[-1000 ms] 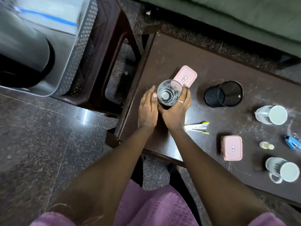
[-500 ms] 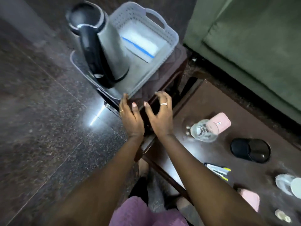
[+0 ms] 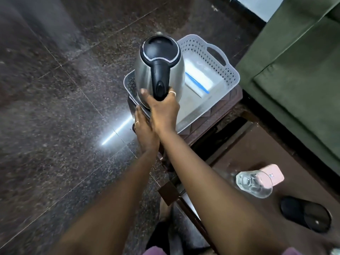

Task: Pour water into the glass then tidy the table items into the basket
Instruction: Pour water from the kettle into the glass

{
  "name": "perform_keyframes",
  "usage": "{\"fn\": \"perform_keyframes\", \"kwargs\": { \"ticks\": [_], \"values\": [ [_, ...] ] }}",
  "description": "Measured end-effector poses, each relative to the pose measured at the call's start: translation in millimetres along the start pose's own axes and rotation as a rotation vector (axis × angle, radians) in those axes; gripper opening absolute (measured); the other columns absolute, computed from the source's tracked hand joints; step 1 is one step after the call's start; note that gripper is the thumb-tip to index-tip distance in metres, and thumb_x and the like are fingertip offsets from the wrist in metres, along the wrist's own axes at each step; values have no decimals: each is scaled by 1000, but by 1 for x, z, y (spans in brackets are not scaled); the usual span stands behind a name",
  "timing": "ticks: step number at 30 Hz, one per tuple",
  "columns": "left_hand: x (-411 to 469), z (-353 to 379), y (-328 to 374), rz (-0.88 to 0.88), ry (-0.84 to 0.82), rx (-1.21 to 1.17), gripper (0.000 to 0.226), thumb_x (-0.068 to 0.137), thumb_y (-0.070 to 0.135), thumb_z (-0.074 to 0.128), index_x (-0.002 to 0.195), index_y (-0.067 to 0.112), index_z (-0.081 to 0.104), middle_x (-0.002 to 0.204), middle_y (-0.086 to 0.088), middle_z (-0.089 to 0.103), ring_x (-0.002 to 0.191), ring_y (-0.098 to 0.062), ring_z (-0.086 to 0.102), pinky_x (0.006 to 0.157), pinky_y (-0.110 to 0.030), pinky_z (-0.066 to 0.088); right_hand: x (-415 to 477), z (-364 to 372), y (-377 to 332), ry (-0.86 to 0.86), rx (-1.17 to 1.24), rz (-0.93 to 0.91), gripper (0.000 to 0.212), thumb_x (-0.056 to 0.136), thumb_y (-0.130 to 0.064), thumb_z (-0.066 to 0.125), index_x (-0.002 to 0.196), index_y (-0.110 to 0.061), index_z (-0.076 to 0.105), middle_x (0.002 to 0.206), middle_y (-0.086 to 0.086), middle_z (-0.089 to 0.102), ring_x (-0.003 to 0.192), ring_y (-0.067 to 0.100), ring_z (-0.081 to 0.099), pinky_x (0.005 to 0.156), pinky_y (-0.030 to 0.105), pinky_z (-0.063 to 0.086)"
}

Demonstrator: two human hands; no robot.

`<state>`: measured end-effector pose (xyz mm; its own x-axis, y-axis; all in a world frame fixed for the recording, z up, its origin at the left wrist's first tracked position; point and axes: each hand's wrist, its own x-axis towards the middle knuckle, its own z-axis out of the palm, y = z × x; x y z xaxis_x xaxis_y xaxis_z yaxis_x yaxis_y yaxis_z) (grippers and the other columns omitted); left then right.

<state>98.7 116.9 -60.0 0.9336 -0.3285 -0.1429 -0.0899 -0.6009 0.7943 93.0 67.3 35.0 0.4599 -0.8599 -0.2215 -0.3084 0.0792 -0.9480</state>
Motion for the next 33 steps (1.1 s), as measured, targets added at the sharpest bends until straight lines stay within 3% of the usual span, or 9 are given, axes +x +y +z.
{"fn": "perform_keyframes", "kwargs": {
  "ticks": [4, 9, 13, 16, 18, 21, 25, 29, 33],
  "values": [
    [-10, 2, 1, -4, 44, -130, 58, 94, 18, 42, 147, 12, 18, 154, -9, 24, 140, -23, 28, 114, -38, 27, 10, -6, 3, 59, -64, -44, 19, 72, -17, 66, 84, -6, 57, 70, 4, 58, 68, 27, 55, 61, 29, 42],
    [-10, 8, -2, 14, 82, -115, 58, 95, 12, 43, 147, 8, 16, 156, -10, 18, 143, -22, 20, 111, -25, 17, 14, -28, -7, 149, -56, -119, 20, 68, -19, 66, 67, -19, 46, 56, -8, 48, 62, 22, 45, 52, 19, 27],
    [-23, 12, 10, 47, 144, -126, 59, 94, 10, 44, 146, 5, 16, 156, -10, 16, 143, -22, 19, 111, -23, 16, 3, -55, -23, 136, -95, -198, 16, 62, -29, 60, 67, -18, 49, 54, -8, 45, 63, 23, 46, 55, 26, 32],
    [-40, 20, 26, 100, 172, -112, 61, 91, 6, 46, 145, 4, 18, 155, -13, 18, 144, -25, 16, 119, -41, 14, -6, -91, -43, 179, -45, -208, 19, 57, -32, 59, 57, -27, 41, 51, -3, 50, 59, 27, 51, 57, 31, 42],
    [-58, 32, 38, 165, 157, -128, 64, 89, 5, 48, 145, 2, 16, 154, -15, 19, 143, -27, 16, 120, -32, 8, -15, -124, -54, 214, 15, -219, 18, 53, -34, 59, 56, -26, 43, 53, 7, 56, 59, 35, 56, 58, 44, 50],
    [-88, 49, 47, 248, 73, -184, 71, 83, -4, 52, 143, -5, 13, 151, -23, 18, 140, -27, 16, 110, -4, 0, -38, -177, -55, 248, 4, -255, 19, 47, -36, 57, 52, -24, 43, 49, 9, 50, 51, 31, 48, 50, 45, 44],
    [-138, 76, 45, 378, -145, -182, 73, 82, 10, 50, 141, -10, 12, 147, -30, 20, 137, -21, 13, 114, -14, 3, -83, -252, -46, 304, -99, -274, 22, 46, -33, 57, 48, -21, 39, 45, 3, 38, 49, 13, 35, 46, 27, 30],
    [-183, 101, 38, 578, -352, -90, 77, 78, 18, 48, 143, -2, 13, 147, -13, 20, 138, -22, 13, 117, -21, 8, -121, -324, -31, 369, -161, -183, 31, 46, -31, 58, 53, -4, 43, 49, 25, 41, 48, 15, 35, 41, 33, 29],
    [-208, 120, 32, 579, -525, -55, 87, 77, 15, 58, 147, 12, 7, 152, -1, 15, 142, -12, 9, 118, -29, 12, -156, -379, -8, 421, -105, -58, 16, 47, -8, 57, 48, -16, 43, 44, -5, 34, 42, 3, 28, 37, 14, 23]
  ]
}}
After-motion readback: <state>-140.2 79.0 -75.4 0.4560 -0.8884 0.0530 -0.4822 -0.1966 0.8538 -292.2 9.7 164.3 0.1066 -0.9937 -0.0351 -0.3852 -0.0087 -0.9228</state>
